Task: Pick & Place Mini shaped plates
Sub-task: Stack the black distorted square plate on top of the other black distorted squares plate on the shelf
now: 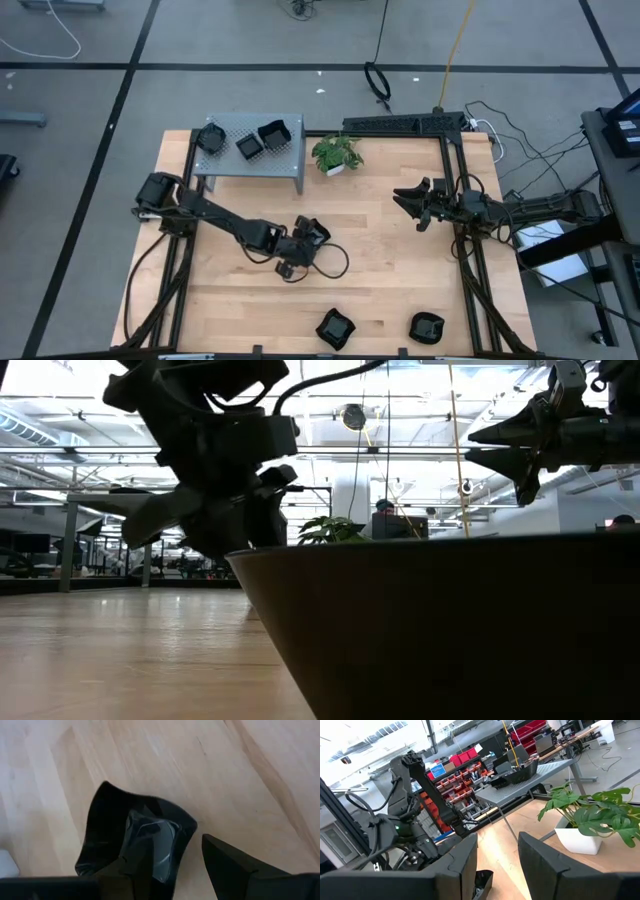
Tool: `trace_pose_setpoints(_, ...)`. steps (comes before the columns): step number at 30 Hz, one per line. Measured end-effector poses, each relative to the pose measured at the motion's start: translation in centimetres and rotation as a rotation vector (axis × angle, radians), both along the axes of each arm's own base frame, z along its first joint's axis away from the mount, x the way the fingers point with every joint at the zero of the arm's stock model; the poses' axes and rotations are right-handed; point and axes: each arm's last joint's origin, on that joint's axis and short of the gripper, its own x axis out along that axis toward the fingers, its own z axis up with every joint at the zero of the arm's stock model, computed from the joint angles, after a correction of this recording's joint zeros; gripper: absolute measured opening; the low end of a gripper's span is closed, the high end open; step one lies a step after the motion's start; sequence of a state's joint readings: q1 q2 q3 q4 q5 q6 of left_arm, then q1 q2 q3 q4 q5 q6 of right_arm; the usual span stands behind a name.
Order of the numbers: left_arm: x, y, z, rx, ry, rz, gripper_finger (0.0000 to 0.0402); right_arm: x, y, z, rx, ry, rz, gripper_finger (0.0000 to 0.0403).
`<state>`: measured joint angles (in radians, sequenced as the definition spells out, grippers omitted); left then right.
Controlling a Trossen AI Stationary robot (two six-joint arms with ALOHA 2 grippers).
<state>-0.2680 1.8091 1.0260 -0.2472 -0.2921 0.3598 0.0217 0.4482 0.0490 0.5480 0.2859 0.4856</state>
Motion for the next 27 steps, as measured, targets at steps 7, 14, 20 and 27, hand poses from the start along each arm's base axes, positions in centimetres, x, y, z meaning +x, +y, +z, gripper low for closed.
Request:
trace_pose_setpoints(7,0.6,1.1,-1.6,0.022,0.021,0.071,0.0172,0.0,0.0,0.0,0.0,0.005,0.0,0.013)
trace_pose_setpoints(14,0.7,1.5,-1.7,0.006,0.022,0.102,0.0128,0.0,0.0,-0.1,0.0,0.007,0.0,0.013)
trace_pose_setpoints(20,0.7,1.4,-1.8,-0.029,0.031,0.086,0.0016,0.0,0.0,-0.1,0.0,0.008,0.0,0.013)
trace_pose_setpoints(27,2.7,1.1,2.3,-0.059,-0.093,0.042,0.0005,0.0,0.0,-0.1,0.0,0.009,0.0,0.013)
